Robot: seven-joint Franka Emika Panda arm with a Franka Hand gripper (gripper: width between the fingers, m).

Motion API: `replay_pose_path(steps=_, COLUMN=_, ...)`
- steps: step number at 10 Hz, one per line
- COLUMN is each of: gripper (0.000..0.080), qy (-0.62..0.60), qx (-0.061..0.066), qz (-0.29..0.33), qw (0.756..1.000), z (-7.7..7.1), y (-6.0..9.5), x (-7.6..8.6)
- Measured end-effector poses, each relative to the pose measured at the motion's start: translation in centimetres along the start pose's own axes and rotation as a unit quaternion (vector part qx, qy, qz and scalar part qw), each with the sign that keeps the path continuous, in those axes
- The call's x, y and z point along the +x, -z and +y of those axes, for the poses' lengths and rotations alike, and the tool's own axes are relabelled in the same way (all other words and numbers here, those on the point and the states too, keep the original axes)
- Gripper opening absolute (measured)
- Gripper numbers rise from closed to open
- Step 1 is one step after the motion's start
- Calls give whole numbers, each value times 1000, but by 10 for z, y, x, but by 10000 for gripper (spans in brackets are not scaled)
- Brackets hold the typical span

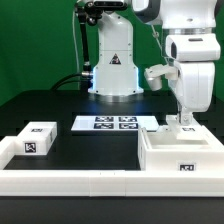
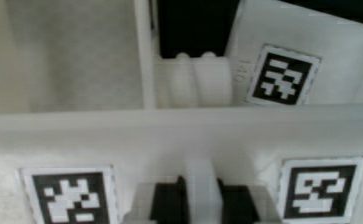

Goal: Assemble cabinet

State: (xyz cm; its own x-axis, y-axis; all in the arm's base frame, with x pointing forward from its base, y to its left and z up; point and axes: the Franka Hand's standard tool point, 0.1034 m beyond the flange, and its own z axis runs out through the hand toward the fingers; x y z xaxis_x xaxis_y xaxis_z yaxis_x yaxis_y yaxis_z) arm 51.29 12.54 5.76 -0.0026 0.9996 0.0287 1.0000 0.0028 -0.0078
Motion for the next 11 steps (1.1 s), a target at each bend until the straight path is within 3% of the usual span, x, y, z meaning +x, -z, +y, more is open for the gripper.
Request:
replay_pose_path(steps=3, gripper=63, qy=-8, qx=-5, qz=3, qw=1000, z=34, y=1, x=0)
replay_pose_path(steps=6, gripper=64, qy=-15, qx=-1, qz=2, qw=1000, z=62, y=3, x=0)
replay_pose_path(steps=8, gripper=64, qy=-16, qx=4, qz=1, qw=1000, z=71, y=2, x=0)
replay_pose_path(steps=9, gripper=64, qy=-15, qx=14, qz=-2, qw=1000, z=71, y=0, x=-1)
replay_pose_path(steps=11, gripper=64, qy=-12, qx=18, qz=-4, qw=1000, z=72, y=1, x=0)
